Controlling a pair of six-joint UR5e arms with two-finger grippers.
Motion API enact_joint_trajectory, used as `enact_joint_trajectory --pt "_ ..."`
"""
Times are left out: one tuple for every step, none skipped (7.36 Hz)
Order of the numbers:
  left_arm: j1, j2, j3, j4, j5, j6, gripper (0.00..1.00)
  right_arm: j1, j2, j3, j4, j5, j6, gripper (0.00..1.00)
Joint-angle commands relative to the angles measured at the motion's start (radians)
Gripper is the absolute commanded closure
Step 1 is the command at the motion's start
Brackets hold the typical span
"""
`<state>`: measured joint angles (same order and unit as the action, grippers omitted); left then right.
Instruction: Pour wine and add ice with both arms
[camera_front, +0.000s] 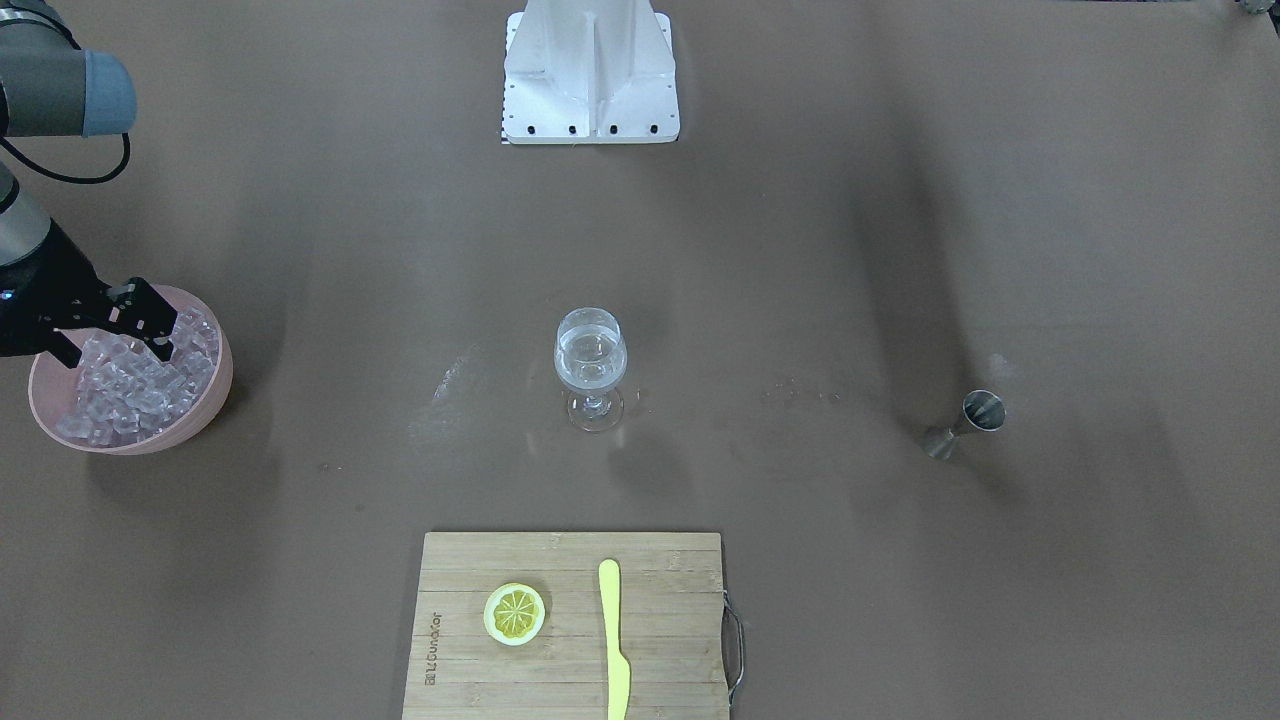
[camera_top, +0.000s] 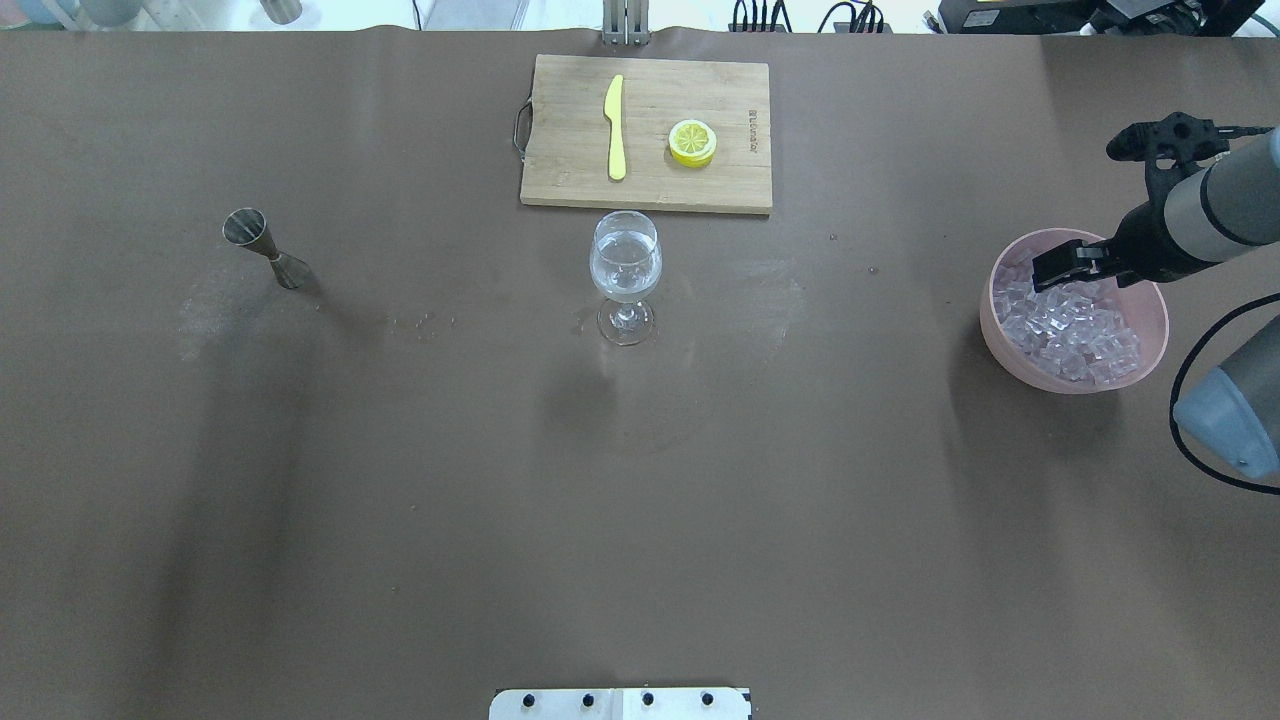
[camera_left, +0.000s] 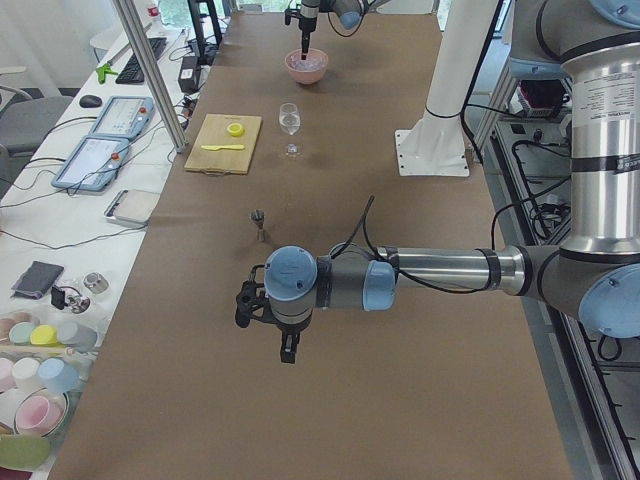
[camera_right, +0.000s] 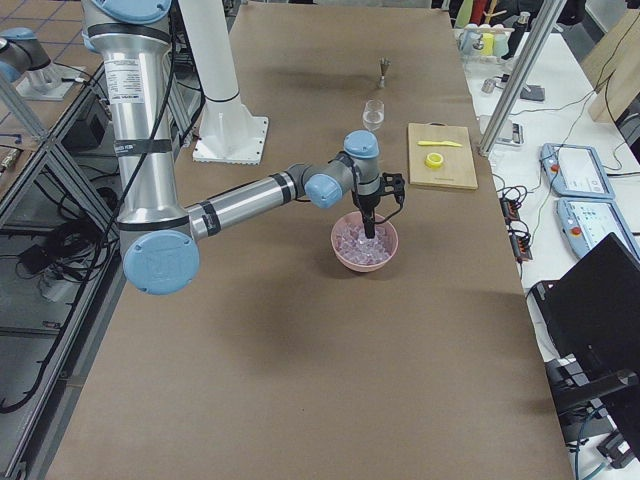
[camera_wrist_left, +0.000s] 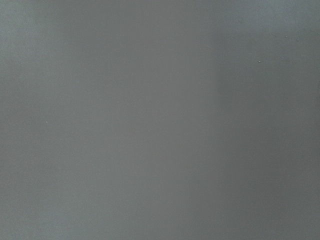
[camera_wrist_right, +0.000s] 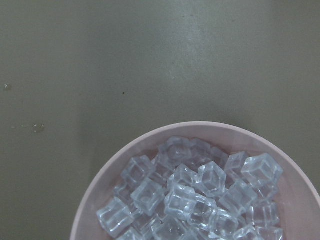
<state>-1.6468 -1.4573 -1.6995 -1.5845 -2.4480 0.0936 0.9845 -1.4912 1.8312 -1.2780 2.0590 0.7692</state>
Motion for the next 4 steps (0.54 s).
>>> enact_joint_trajectory --pt "-0.001 0.000 -0.003 0.000 0.000 0.000 0.01 -0.015 -0.017 -0.024 0.003 -0.031 0.004 0.02" --pt "-0.001 0.000 -0.003 0.000 0.000 0.000 0.01 -0.029 -0.018 -0.032 0.005 -0.040 0.005 0.04" --pt "-0.001 0.000 -0.005 0.000 0.000 0.000 0.01 -0.041 -0.018 -0.032 0.005 -0.043 0.005 0.09" --pt "-0.001 0.000 -0.005 0.000 0.000 0.000 0.01 -0.050 -0.018 -0.032 0.005 -0.043 0.005 0.16"
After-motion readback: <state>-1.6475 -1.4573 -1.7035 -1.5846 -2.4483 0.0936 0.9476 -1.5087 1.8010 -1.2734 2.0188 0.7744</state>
